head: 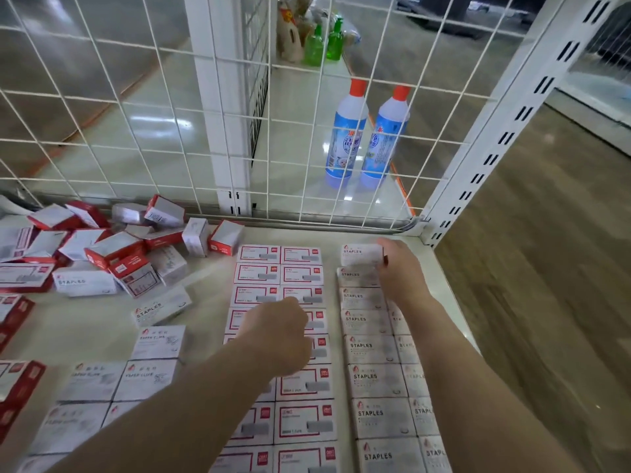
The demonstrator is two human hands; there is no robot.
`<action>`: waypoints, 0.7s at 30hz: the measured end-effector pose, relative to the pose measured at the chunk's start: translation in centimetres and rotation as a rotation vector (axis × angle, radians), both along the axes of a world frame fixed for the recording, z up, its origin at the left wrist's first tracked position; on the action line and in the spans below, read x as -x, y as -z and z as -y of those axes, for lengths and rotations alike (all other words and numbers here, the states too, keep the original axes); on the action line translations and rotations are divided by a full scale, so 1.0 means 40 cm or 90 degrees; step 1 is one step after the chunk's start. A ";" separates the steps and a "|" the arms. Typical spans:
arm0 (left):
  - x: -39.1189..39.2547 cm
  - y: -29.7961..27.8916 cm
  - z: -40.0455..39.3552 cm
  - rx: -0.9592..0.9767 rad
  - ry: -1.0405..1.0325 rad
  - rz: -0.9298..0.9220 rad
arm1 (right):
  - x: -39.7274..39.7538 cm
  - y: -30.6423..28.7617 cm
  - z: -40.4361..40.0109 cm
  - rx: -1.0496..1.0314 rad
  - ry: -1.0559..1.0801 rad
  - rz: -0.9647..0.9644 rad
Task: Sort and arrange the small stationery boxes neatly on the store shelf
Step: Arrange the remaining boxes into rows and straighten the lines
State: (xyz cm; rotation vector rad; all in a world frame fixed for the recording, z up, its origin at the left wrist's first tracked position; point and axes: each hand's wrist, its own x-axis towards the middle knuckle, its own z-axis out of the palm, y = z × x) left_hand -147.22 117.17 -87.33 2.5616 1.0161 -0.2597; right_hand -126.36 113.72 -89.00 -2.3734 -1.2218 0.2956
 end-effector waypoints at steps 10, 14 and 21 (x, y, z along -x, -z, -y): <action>-0.003 0.003 -0.001 0.007 0.001 0.006 | -0.021 0.019 -0.038 0.109 0.007 -0.051; 0.001 0.008 0.001 0.013 -0.004 0.013 | -0.007 0.026 -0.036 0.093 0.015 -0.040; 0.000 0.008 0.005 0.006 -0.007 0.019 | -0.001 0.045 -0.022 0.038 -0.014 -0.060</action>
